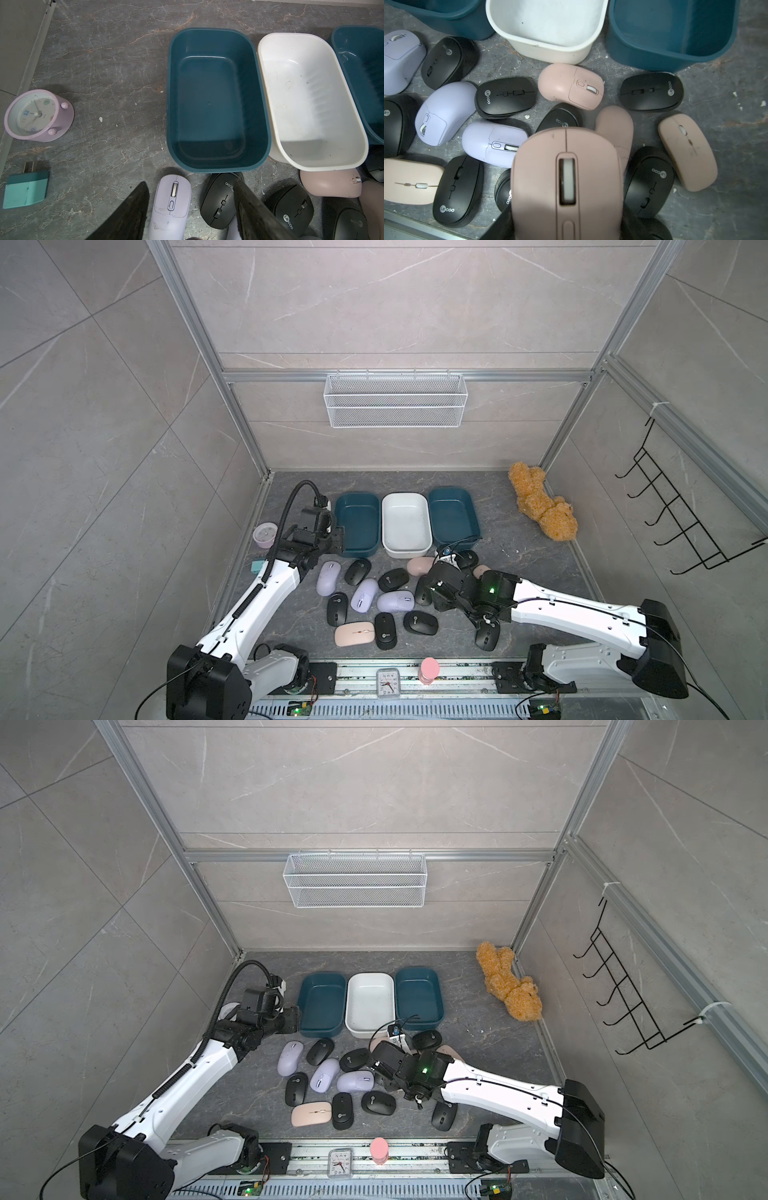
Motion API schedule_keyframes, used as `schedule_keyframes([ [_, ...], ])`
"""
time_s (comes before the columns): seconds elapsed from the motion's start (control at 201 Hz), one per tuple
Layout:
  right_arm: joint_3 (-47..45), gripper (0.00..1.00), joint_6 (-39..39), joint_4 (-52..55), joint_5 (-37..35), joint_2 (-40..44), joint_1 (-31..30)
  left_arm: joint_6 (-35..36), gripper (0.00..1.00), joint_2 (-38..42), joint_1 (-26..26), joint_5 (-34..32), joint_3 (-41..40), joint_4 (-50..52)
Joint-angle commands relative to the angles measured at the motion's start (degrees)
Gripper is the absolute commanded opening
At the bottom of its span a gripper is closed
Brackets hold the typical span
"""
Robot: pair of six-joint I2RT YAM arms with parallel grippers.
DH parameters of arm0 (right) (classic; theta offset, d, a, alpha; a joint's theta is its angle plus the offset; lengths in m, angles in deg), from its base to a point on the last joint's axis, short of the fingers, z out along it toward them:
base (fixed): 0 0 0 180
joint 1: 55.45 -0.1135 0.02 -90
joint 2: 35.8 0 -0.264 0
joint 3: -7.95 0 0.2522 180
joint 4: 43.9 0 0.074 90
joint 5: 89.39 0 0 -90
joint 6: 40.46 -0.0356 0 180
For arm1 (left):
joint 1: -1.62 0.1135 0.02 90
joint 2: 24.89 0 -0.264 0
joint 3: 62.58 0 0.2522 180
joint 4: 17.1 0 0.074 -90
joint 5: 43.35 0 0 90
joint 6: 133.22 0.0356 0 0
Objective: Place the mice by color into the storage box
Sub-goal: Pick up the mouse from the center of the board, then place the mouse in the storage box.
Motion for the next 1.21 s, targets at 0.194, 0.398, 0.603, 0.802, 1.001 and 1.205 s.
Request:
schedule_keyframes([
  [0.194, 8.23, 0.57, 9.45, 2.07, -1.98, -1.72, 3.57, 0.60, 0.67, 2.05, -0.22, -1.31, -0.08, -0.56],
  [0.398, 10.21, 0.57, 13.15, 0.51, 1.01, -1.89, 7.99, 0.70, 0.67, 2.05, -0.20, -1.79, -0.16, -0.59],
  [0.603, 10.42, 0.57, 17.02, -3.53, 6.23, -2.20, 15.24, 0.73, 0.67, 1.71, -0.16, -2.05, -0.23, -0.75],
  [0.802, 13.06, 0.57, 21.47, -8.71, 10.53, -6.83, 22.31, 0.80, 0.67, 1.35, -0.19, -2.31, -0.19, -0.67],
  [1.001, 17.97, 0.56, 24.23, -12.74, 14.62, -14.62, 28.31, 1.11, 0.67, 0.75, -0.23, -3.32, -0.09, -0.51],
  [1.205, 21.71, 0.56, 23.20, -17.51, 17.92, -22.45, 33.86, 1.31, 0.67, 0.98, -0.22, -3.68, 0.14, -0.24],
])
